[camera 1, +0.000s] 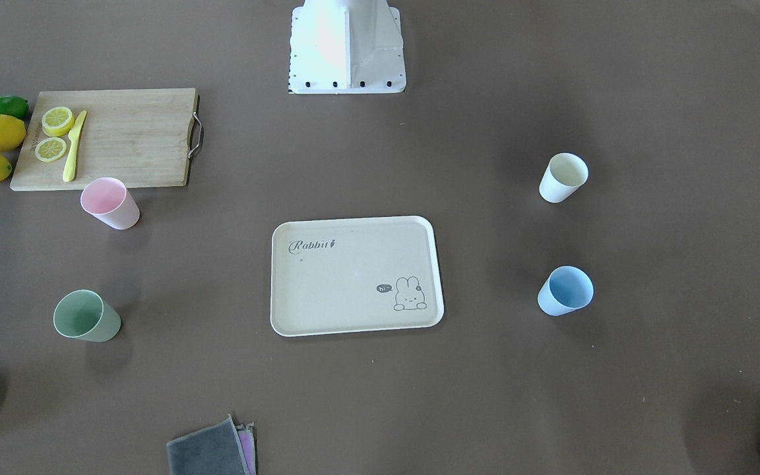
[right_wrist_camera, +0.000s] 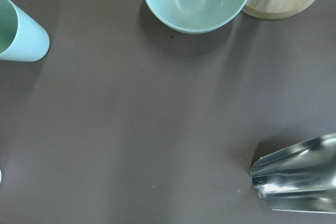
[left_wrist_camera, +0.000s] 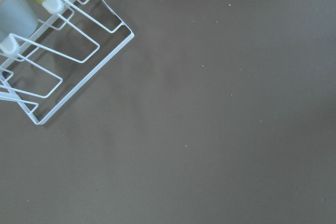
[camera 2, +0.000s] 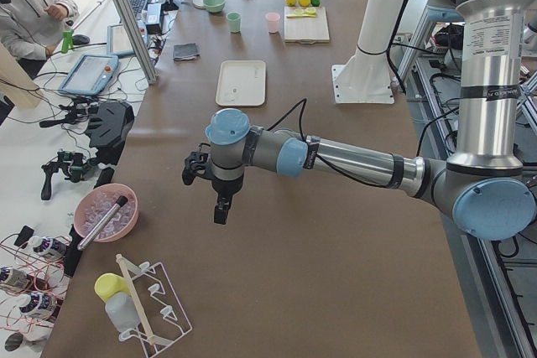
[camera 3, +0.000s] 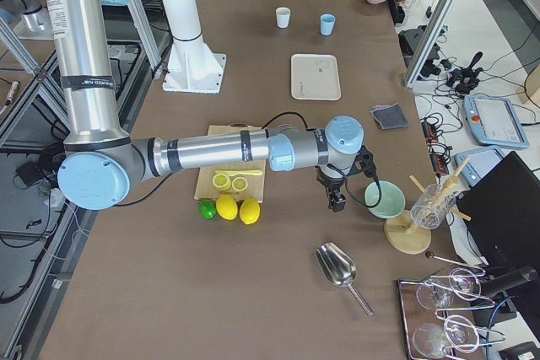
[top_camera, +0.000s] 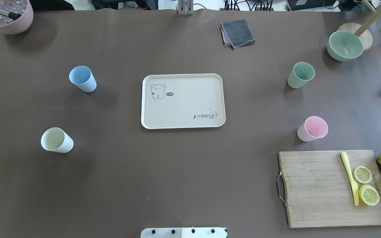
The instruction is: Place all cups on tray
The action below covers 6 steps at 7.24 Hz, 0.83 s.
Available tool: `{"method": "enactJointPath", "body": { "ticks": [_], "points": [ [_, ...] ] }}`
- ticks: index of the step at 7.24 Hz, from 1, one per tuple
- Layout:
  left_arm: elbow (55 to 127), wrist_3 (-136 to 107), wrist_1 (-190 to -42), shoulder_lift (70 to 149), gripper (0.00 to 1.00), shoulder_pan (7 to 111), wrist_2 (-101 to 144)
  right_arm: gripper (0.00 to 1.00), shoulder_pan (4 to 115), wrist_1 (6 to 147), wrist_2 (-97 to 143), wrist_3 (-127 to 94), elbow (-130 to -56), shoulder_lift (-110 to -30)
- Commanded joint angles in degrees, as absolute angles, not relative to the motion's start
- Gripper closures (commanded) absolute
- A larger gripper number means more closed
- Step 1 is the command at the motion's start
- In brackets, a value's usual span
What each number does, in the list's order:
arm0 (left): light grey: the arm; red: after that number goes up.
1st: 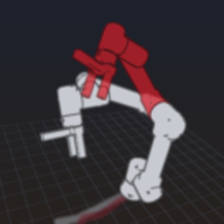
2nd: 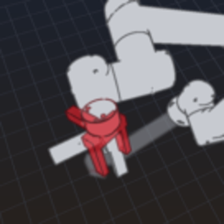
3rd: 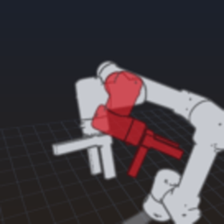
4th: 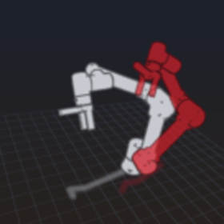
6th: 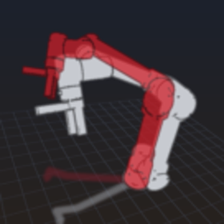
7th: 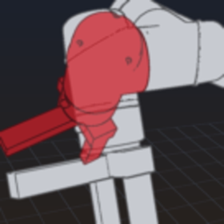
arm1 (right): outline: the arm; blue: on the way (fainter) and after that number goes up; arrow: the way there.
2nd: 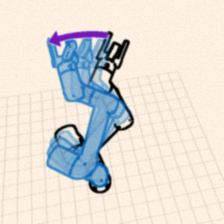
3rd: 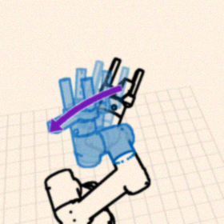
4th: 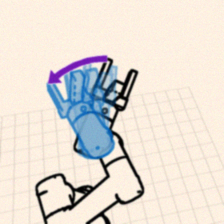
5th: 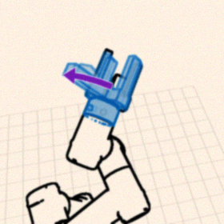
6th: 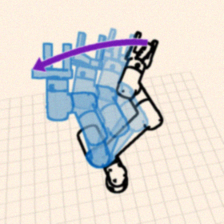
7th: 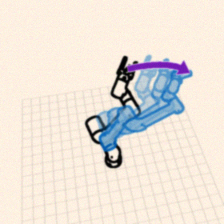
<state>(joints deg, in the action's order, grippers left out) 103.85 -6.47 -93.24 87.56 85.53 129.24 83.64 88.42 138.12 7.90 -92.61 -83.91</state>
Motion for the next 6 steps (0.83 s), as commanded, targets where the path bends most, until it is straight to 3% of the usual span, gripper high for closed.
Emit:
{"method": "enactJointPath", "body": {
  "ticks": [1, 6],
  "points": [
    [104.85, -6.5, -93.16, 87.36, 0.02, 85.43, 130.43, 0.0, 83.58, 88.42, 138.16, 7.47, -92.99, -83.85],
    [104.59, -8.25, -93.25, 87.8, 0.02, 85.34, 131.13, 0.0, 69.3, 81.87, 137.03, -17.0, -101.16, -82.79]
  ]
}}
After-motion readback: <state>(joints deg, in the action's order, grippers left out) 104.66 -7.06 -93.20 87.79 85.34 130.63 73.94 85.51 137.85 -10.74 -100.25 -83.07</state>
